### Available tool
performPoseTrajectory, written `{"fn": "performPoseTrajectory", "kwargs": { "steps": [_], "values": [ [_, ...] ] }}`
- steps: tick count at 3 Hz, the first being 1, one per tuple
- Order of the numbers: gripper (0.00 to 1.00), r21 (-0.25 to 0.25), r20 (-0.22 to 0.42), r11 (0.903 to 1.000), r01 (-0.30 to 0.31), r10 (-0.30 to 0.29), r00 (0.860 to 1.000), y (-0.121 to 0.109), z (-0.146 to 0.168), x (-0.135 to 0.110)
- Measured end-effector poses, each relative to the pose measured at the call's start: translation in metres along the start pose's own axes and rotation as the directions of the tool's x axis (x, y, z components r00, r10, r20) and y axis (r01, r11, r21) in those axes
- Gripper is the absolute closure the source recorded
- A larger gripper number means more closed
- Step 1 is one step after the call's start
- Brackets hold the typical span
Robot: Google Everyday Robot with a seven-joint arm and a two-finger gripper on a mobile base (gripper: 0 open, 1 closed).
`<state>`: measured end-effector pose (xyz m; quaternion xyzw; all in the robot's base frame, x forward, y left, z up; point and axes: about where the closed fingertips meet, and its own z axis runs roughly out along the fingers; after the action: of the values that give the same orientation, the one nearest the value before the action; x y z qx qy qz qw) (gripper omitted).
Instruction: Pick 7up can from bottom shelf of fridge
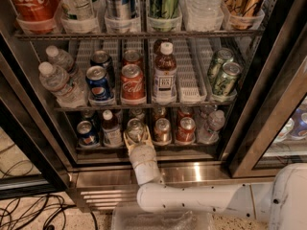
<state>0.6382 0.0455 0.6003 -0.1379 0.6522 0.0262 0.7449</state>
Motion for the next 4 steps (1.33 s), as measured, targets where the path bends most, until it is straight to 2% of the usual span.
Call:
{"fn": "performPoseTrajectory", "kwargs": {
  "steps": [1,3,4],
  "values": [
    [1.0,0.0,0.0,1.0,0.0,0.0,1.0,0.0,0.0,0.0],
    [1.0,-0.044,-0.005,0.9976,-0.054,0.053,0.999,-0.009,-0.01,-0.033],
    [1.0,-0.075,-0.046,0.9925,-0.096,0.093,0.995,-0.009,-0.022,-0.047]
  ]
}}
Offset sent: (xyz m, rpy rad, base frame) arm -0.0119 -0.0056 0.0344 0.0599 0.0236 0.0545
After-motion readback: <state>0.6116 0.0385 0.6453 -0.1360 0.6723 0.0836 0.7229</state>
